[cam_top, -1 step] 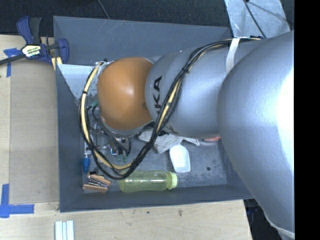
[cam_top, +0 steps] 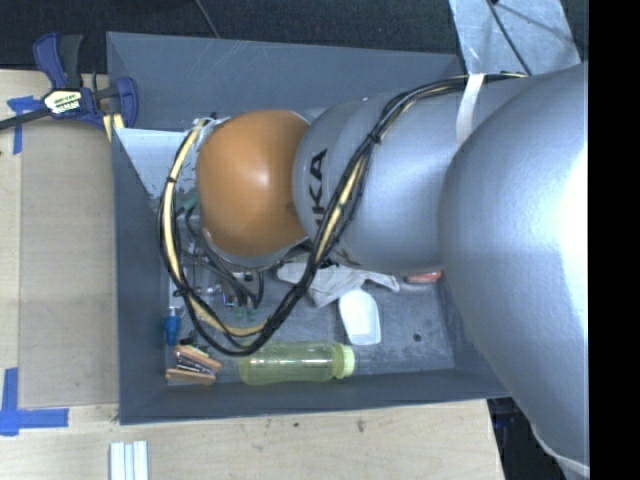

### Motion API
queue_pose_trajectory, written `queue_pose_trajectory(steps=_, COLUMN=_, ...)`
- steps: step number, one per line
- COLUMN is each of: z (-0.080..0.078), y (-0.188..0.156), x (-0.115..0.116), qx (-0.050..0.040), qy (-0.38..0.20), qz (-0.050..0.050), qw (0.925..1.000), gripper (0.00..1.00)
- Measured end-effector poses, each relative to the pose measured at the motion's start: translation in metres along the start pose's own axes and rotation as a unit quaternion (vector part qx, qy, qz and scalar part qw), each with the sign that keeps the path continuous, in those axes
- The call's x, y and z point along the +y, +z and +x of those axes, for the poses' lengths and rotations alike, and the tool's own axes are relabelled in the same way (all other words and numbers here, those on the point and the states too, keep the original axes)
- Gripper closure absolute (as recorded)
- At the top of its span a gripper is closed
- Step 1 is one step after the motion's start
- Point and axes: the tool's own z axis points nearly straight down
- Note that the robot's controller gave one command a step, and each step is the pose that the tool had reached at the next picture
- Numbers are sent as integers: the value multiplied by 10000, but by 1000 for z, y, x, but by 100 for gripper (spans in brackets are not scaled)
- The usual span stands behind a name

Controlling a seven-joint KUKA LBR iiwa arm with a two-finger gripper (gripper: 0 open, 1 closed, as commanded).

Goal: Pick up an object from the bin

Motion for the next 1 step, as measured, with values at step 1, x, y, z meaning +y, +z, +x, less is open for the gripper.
queue_pose_trajectory(steps=1, z=14, y=-7, x=-6, qx=8, qy=-1114, qz=7, qw=9938, gripper=0)
